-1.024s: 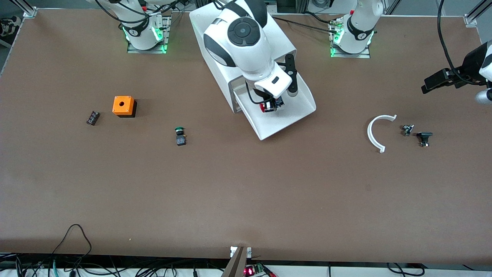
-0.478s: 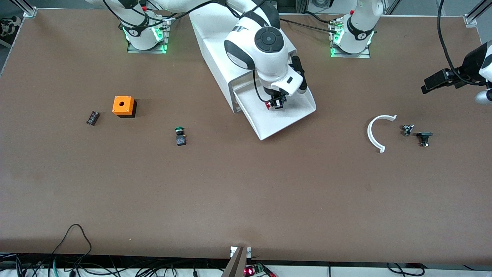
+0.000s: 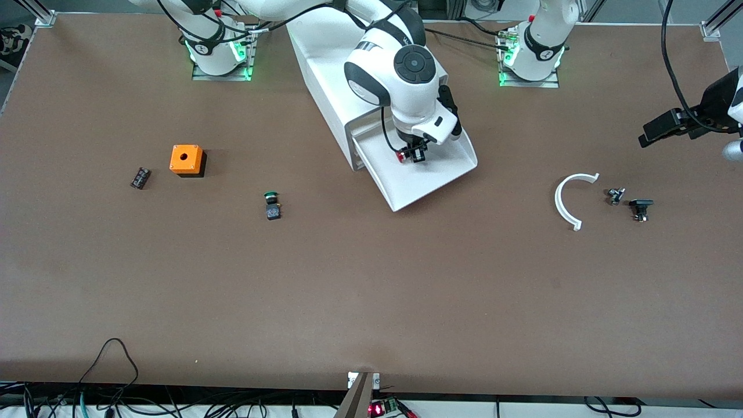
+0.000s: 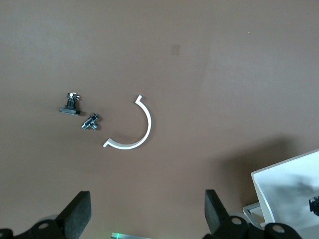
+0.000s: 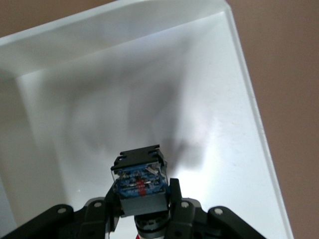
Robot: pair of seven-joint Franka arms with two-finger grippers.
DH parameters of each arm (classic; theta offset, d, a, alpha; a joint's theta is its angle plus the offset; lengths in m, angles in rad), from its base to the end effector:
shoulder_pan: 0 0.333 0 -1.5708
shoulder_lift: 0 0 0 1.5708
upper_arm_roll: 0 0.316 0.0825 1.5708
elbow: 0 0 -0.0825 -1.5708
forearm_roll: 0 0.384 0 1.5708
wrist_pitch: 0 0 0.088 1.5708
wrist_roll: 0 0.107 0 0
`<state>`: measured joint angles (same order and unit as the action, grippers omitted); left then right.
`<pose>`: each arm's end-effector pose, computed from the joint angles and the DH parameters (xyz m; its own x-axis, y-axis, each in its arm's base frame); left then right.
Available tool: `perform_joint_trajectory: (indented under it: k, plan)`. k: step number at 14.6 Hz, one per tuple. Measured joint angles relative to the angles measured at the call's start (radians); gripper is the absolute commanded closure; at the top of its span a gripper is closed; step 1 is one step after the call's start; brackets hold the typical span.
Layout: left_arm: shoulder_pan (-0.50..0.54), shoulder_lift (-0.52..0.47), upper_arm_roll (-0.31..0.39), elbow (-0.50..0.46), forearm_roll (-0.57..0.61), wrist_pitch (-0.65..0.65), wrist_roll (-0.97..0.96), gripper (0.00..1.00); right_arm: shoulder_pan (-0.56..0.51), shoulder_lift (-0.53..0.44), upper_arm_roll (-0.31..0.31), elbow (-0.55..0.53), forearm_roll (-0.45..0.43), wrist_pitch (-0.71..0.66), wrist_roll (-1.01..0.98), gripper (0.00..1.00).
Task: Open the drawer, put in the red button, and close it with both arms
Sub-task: 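Open the right gripper to release the button in the drawer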
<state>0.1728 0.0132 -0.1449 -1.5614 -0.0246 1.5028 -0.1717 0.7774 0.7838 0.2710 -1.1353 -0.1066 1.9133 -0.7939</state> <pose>0.5509 0.0131 0.6160 0.9777 0.1964 -0.0751 0.1979 -0.9801 0.0139 0.4365 0.6197 0.3502 -0.2241 0.9716 0.0758 0.9723 0.2282 -0.0499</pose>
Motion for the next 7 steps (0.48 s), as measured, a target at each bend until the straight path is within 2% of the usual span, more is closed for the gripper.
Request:
perform_joint_trajectory:
  k: [1,2,3,7]
  plan:
    - [0.0,0.003,0.0,0.0,0.0,0.004,0.0,0.0,0.007,0.0,0.0,-0.009,0.0,0.0,0.0,0.56]
    - [0.0,0.006,0.0,0.0,0.0,0.005,0.0,0.0,0.014,0.001,0.0,-0.016,-0.002,0.0,0.0,0.38]
    - [0.0,0.008,0.0,-0.001,-0.001,0.005,0.0,0.0,0.019,0.001,0.0,-0.021,-0.007,0.0,0.0,0.0]
    - [-0.001,0.019,-0.001,-0.009,-0.001,0.026,0.0,0.0,0.022,0.002,0.0,-0.02,-0.011,-0.003,0.046,0.0]
